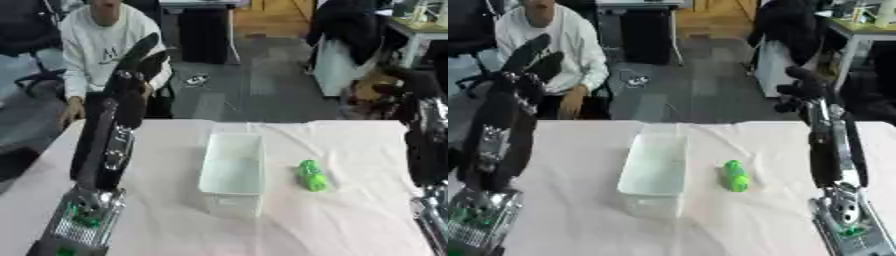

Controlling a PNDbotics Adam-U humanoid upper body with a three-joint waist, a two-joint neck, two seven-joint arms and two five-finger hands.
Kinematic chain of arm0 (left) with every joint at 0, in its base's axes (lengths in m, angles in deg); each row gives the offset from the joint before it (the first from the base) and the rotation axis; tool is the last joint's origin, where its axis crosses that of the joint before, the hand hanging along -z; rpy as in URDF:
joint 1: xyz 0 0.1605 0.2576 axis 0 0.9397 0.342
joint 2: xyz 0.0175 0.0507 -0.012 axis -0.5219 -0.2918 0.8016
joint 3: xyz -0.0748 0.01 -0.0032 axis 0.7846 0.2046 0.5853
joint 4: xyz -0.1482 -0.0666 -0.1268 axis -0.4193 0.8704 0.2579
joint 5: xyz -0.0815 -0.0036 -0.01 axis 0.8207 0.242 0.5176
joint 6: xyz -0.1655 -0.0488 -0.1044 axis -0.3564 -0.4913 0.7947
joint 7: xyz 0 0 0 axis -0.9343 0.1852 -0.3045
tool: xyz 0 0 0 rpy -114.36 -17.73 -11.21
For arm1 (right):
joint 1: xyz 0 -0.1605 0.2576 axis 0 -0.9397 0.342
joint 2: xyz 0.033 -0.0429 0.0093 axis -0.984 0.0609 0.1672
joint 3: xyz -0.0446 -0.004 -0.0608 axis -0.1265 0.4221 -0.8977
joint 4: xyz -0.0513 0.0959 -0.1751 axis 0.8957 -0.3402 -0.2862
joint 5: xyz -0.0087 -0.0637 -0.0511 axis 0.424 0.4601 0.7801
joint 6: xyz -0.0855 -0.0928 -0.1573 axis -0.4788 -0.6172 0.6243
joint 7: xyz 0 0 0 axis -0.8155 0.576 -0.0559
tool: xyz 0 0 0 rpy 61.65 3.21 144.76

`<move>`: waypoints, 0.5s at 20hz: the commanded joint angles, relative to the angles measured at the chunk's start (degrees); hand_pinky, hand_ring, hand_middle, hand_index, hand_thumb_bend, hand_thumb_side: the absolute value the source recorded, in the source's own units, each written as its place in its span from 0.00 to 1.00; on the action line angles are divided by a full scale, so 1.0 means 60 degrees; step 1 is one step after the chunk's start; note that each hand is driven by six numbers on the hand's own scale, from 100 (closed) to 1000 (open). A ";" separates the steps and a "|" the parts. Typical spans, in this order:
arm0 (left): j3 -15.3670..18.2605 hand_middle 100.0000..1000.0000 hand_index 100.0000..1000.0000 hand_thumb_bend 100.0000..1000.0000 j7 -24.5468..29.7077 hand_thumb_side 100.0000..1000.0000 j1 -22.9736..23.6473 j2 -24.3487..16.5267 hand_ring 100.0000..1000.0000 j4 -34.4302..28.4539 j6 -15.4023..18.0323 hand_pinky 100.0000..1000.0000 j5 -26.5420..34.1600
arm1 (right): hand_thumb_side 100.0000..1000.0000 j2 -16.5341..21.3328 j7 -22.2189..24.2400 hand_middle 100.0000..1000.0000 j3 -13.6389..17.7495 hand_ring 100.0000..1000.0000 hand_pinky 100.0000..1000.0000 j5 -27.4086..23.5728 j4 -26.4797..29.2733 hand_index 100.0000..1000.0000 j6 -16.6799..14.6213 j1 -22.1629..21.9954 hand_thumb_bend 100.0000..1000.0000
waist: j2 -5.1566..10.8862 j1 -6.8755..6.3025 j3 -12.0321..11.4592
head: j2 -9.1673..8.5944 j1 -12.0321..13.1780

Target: Pick up objects on the table and place them in the box.

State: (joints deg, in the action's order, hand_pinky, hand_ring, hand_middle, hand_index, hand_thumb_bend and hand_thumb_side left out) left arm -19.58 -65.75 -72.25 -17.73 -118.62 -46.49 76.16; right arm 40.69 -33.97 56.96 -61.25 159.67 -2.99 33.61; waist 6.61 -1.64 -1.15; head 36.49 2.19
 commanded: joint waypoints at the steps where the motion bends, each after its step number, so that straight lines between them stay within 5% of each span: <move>1: 0.0015 1.00 1.00 0.28 0.0021 0.98 -0.0055 -0.0125 0.93 -0.0142 -0.0043 0.96 0.0044 | 0.99 -0.0388 0.0500 0.85 -0.0153 0.77 0.63 0.0703 -0.0832 0.86 0.0662 0.0605 0.24 | 0.0085 0.0017 0.0002 | -0.0029 -0.0128; 6: 0.0003 1.00 1.00 0.28 0.0036 0.98 -0.0011 -0.0116 0.93 -0.0142 -0.0048 0.96 0.0062 | 1.00 -0.1079 0.0983 0.86 -0.0223 0.77 0.54 0.2415 -0.2272 0.88 0.1018 0.1339 0.24 | 0.0152 0.0035 -0.0012 | 0.0061 -0.0191; 10: -0.0015 1.00 1.00 0.28 0.0058 0.98 0.0030 -0.0113 0.93 -0.0142 -0.0053 0.96 0.0083 | 0.99 -0.1530 0.1190 0.88 -0.0236 0.81 0.63 0.3964 -0.3379 0.90 0.1019 0.1756 0.28 | 0.0247 0.0057 -0.0010 | 0.0168 -0.0201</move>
State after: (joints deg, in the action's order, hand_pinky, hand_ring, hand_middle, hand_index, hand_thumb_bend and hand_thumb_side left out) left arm -19.62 -65.49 -71.75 -17.73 -118.62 -46.74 76.48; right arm 32.17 -27.25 55.40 -40.20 140.57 3.08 42.80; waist 7.70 -1.28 -1.18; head 37.35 1.51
